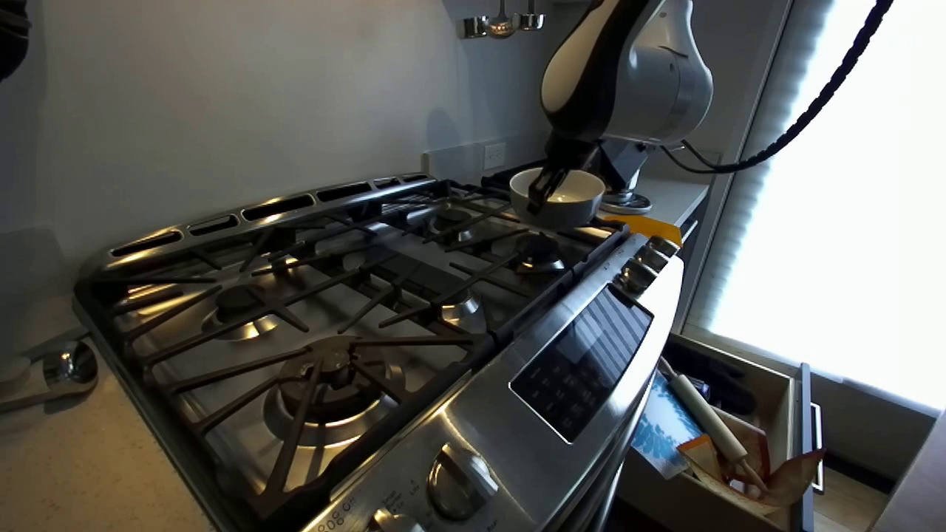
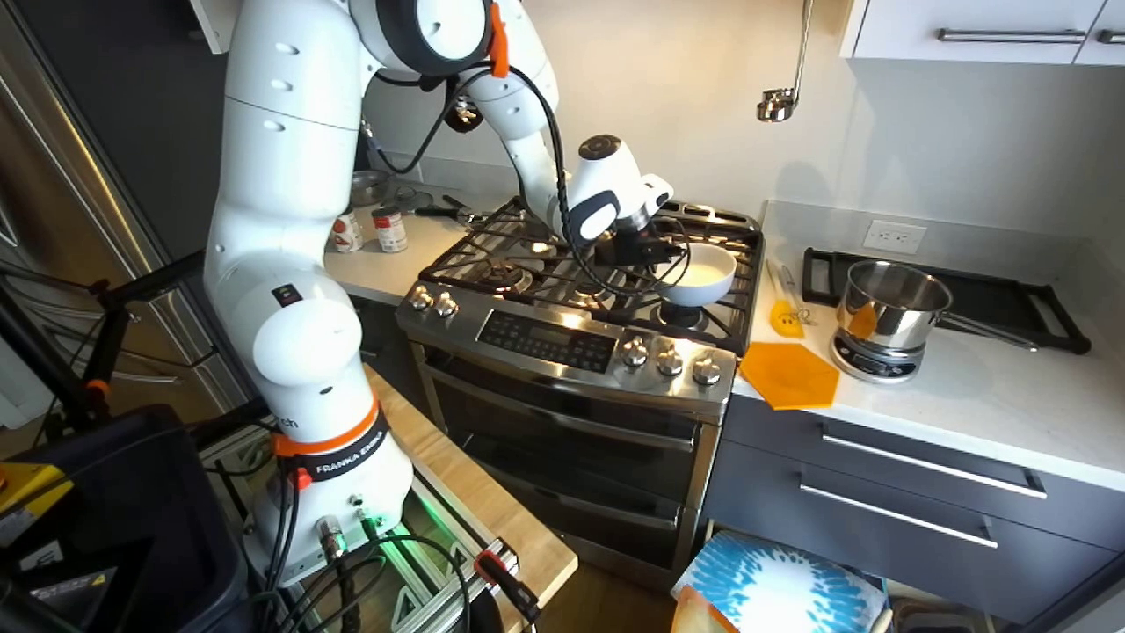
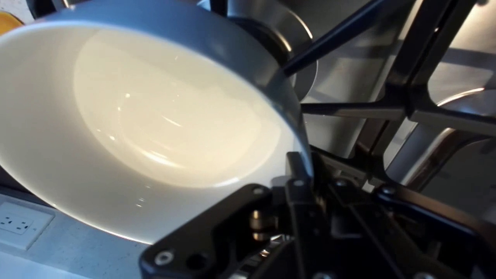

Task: Put the bowl on the back right plate of the stove

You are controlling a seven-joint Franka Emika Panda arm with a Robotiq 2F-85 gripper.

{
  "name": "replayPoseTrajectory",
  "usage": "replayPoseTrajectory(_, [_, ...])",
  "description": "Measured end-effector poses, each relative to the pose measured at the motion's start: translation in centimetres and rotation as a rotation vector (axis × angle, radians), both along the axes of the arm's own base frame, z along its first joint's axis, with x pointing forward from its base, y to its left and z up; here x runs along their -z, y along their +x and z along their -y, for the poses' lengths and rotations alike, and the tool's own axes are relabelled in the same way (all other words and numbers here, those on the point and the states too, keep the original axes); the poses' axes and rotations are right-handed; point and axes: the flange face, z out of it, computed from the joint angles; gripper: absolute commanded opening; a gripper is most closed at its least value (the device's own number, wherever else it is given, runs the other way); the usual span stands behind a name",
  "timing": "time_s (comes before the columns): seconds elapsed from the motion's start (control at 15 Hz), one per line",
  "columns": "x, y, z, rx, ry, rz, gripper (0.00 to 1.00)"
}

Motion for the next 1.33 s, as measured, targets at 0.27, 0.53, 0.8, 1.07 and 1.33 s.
replayPoseTrajectory(0.27, [0.0, 0.3, -0.4, -0.004, 0.003, 0.005, 0.02])
replayPoseTrajectory(0.53, [0.0, 0.3, -1.1, 0.005, 0.020, 0.005, 0.02])
replayPoseTrajectory(0.8, [0.1, 0.3, -1.4, 0.011, 0.029, 0.004, 0.02])
replayPoseTrajectory(1.07, [0.1, 0.3, -1.4, 0.023, 0.037, 0.003, 0.02])
replayPoseTrajectory(1.33, [0.2, 0.3, -1.8, 0.023, 0.054, 0.002, 0.06])
